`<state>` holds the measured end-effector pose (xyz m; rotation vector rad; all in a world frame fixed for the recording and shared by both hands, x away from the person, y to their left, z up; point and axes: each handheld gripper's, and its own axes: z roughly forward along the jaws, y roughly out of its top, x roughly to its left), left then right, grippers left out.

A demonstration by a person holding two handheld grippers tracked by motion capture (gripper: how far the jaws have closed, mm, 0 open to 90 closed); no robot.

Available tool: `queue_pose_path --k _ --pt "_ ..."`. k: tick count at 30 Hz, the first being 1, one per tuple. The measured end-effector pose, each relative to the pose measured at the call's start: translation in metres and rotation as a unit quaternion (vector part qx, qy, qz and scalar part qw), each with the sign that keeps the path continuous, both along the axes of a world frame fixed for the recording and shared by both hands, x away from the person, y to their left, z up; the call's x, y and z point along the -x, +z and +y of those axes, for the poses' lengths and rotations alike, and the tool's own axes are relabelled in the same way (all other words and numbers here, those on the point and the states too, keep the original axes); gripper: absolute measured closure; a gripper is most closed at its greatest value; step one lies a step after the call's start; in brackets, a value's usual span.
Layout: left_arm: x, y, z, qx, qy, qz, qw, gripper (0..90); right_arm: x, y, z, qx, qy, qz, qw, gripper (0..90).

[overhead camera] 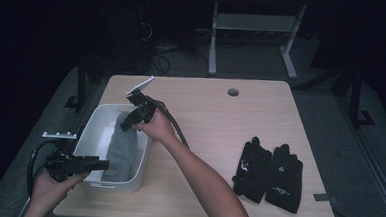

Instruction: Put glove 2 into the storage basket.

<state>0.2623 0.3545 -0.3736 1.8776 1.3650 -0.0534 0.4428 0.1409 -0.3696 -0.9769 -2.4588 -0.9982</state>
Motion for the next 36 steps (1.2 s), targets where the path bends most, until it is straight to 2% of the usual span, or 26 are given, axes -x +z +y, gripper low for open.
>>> queue_pose_path --k 8,18,27,36 --pt "0.0 0.004 -0.001 -0.001 0.001 -0.008 1.0 33.1 -0.002 0.009 -0.007 0.006 -0.01 -0.023 0.9997 57.7" --pt "-0.001 0.006 -0.002 0.001 0.001 -0.013 0.9999 33.0 -0.008 0.018 -0.019 -0.007 -0.029 -0.038 0.9988 55.7" --pt "-0.002 0.015 -0.008 0.005 -0.003 -0.024 0.9997 33.0 -0.009 0.03 -0.039 -0.027 -0.039 -0.029 0.9984 54.8" --pt "-0.004 0.02 -0.02 0.005 -0.013 -0.028 0.9995 32.8 -0.007 0.035 -0.057 -0.062 -0.037 -0.018 0.9972 51.7"
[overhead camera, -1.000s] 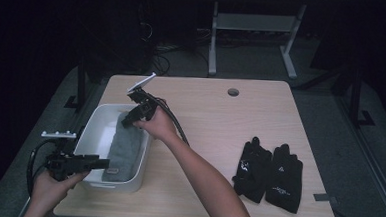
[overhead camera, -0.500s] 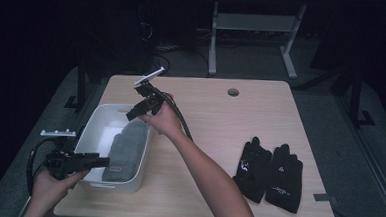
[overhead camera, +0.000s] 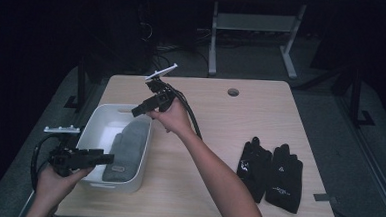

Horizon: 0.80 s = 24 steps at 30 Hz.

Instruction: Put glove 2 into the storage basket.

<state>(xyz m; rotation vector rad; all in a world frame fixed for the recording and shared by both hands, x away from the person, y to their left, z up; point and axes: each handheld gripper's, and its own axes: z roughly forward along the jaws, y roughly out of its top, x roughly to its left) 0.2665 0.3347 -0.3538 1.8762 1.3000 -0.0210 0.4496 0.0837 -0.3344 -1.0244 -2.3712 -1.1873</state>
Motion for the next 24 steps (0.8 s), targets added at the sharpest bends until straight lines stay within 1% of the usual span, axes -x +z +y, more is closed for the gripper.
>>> queue_pose_path --k 3,12,14,19,21,23,24 --pt "-0.001 0.002 -0.005 0.001 -0.003 -0.001 1.0 32.8 0.001 0.001 -0.007 -0.007 -0.002 0.003 1.0 51.2" --pt "-0.004 0.008 -0.017 0.0 -0.013 -0.008 0.9999 32.3 0.004 0.004 -0.028 -0.026 -0.007 0.001 0.9996 50.4" --pt "-0.005 0.009 -0.02 0.003 -0.014 -0.01 0.9998 32.0 0.005 0.006 -0.033 -0.033 -0.009 0.004 0.9994 49.9" --pt "-0.007 0.011 -0.028 0.005 -0.019 -0.013 0.9997 31.7 0.006 0.01 -0.045 -0.041 -0.012 0.003 0.9991 48.8" --pt "-0.008 0.012 -0.031 0.01 -0.017 -0.013 0.9997 31.5 0.006 0.01 -0.052 -0.046 -0.013 0.003 0.9989 48.6" --pt "-0.009 0.012 -0.033 0.006 -0.023 -0.015 0.9996 31.1 0.007 0.011 -0.058 -0.049 -0.014 0.002 0.9987 48.3" --pt "-0.009 0.012 -0.035 0.009 -0.022 -0.014 0.9996 31.0 0.007 0.011 -0.06 -0.05 -0.015 0.002 0.9986 48.3"
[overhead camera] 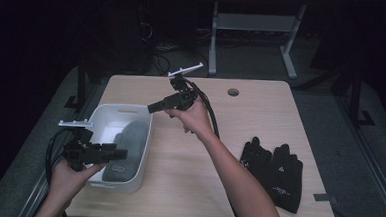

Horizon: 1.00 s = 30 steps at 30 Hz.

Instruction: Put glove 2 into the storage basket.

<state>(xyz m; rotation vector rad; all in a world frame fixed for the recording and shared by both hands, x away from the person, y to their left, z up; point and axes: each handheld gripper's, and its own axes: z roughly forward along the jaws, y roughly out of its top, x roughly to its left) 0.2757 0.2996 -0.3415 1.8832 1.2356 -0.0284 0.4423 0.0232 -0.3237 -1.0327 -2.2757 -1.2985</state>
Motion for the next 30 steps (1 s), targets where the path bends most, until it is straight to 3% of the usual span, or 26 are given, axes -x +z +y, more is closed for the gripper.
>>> queue_pose_path --k 18,30 --pt "-0.007 0.007 -0.036 -0.006 -0.026 -0.008 0.9996 30.4 0.008 0.004 -0.048 -0.024 -0.015 -0.003 0.9996 47.3" --pt "-0.01 0.01 -0.059 -0.008 -0.039 -0.012 0.9992 30.3 0.014 0.006 -0.079 -0.026 -0.026 -0.004 0.9993 46.8"
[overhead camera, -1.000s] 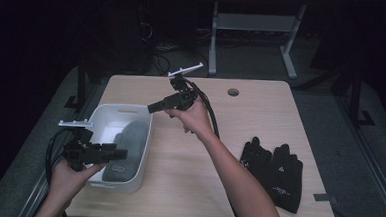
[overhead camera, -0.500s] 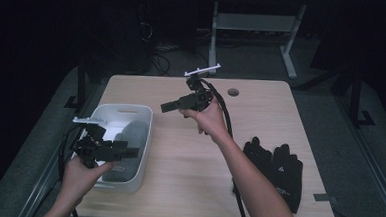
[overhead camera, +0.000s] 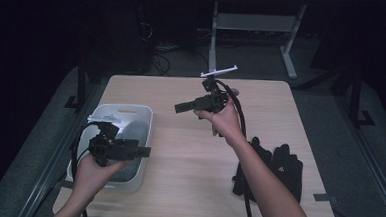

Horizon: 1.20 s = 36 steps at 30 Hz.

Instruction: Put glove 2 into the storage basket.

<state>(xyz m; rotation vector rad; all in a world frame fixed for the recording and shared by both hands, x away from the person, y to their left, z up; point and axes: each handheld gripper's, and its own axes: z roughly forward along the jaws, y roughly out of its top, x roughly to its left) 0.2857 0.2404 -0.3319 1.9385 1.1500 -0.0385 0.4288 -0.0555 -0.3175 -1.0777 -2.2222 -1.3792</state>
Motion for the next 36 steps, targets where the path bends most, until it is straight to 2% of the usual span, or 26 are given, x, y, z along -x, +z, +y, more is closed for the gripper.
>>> queue_pose_path --k 36 --pt "0.003 -0.005 -0.056 -0.008 -0.051 -0.007 0.9986 30.0 0.032 -0.008 -0.074 0.005 -0.04 0.0 0.9992 46.4"
